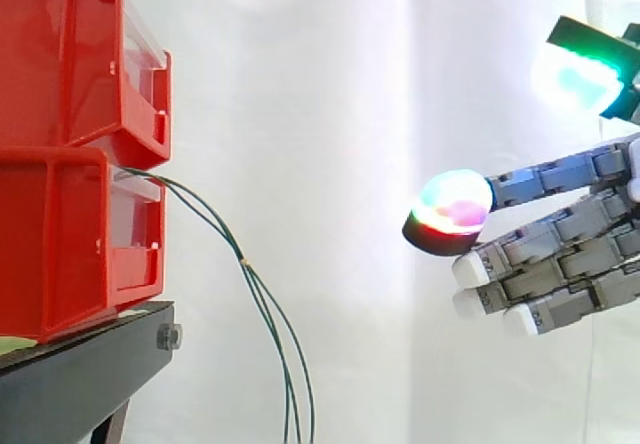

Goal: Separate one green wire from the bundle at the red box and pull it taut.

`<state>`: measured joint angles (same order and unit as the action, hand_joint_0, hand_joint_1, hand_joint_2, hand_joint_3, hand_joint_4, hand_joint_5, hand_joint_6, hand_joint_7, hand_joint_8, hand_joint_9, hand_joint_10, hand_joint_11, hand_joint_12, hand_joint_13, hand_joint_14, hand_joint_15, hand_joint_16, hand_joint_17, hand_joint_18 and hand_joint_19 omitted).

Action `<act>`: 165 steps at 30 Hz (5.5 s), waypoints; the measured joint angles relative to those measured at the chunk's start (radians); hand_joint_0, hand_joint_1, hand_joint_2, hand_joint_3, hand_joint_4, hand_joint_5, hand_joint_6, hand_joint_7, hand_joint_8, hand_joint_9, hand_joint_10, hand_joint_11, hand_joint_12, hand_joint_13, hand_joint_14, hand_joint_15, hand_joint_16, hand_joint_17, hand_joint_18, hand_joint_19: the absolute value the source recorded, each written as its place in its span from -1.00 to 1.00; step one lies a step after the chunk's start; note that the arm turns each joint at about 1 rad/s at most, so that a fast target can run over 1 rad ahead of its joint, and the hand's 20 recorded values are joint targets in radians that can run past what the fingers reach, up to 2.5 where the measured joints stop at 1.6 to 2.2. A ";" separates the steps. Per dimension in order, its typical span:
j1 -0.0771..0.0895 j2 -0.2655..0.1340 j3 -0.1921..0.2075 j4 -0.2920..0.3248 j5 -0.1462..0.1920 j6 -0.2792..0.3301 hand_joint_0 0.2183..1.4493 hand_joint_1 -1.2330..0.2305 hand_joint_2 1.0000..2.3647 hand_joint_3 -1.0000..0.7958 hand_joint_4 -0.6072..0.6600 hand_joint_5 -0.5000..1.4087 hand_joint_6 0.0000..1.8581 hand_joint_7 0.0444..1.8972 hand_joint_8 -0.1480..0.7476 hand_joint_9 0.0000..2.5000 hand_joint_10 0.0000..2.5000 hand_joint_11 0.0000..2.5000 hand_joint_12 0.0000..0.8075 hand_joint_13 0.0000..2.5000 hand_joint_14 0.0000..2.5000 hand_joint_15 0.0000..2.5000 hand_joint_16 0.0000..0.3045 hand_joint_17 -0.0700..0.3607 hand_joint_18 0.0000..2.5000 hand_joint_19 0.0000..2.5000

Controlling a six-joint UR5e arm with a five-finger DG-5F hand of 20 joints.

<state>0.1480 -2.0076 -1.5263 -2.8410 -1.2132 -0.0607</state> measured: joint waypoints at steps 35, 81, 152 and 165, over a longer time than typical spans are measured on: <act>0.000 -0.119 0.001 0.190 0.017 -0.100 -0.52 -0.08 -1.00 -0.44 0.27 -0.67 -0.46 -0.26 -0.15 -0.52 -1.00 -1.00 -0.25 -0.78 -1.00 -1.00 -0.69 -0.18 -0.80 -0.77; 0.041 -0.386 0.403 -0.048 0.012 -0.185 -0.51 -0.08 -1.00 -0.44 0.36 -0.62 -0.46 -0.16 -0.13 -0.49 -1.00 -1.00 -0.24 -0.74 -1.00 -0.99 -0.67 -0.15 -0.74 -0.71; 0.048 -0.332 0.471 -0.151 0.024 -0.207 -0.39 -0.16 -0.99 -0.30 0.22 -0.58 -0.20 0.11 -0.13 -0.36 -1.00 -0.92 -0.26 -0.65 -1.00 -0.93 -0.69 -0.19 -0.64 -0.66; 0.042 -0.332 0.472 -0.153 0.023 -0.206 -0.41 -0.01 -0.99 -0.33 0.23 -0.60 -0.09 0.05 -0.11 -0.34 -1.00 -0.88 -0.25 -0.65 -1.00 -0.92 -0.69 -0.18 -0.65 -0.64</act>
<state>0.1898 -2.3394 -1.0548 -2.9943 -1.1903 -0.2668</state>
